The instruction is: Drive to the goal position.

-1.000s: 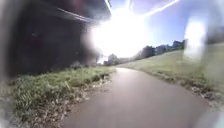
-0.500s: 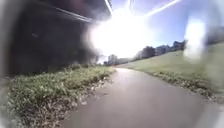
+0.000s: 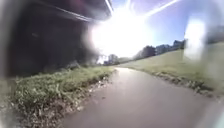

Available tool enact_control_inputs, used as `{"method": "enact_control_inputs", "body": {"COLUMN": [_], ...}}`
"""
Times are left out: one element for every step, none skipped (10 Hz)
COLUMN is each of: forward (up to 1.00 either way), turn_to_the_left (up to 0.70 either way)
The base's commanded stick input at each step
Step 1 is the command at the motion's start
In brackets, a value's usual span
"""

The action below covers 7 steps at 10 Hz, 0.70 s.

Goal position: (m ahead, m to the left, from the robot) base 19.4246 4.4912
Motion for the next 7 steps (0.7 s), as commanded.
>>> {"method": "enact_control_inputs", "body": {"forward": [0.45, 0.45, 0.45, 0.45, 0.45, 0.45, 0.45], "turn_to_the_left": [0.0, 0.0, 0.0, 0.0, 0.0, 0.0, 0.0]}}
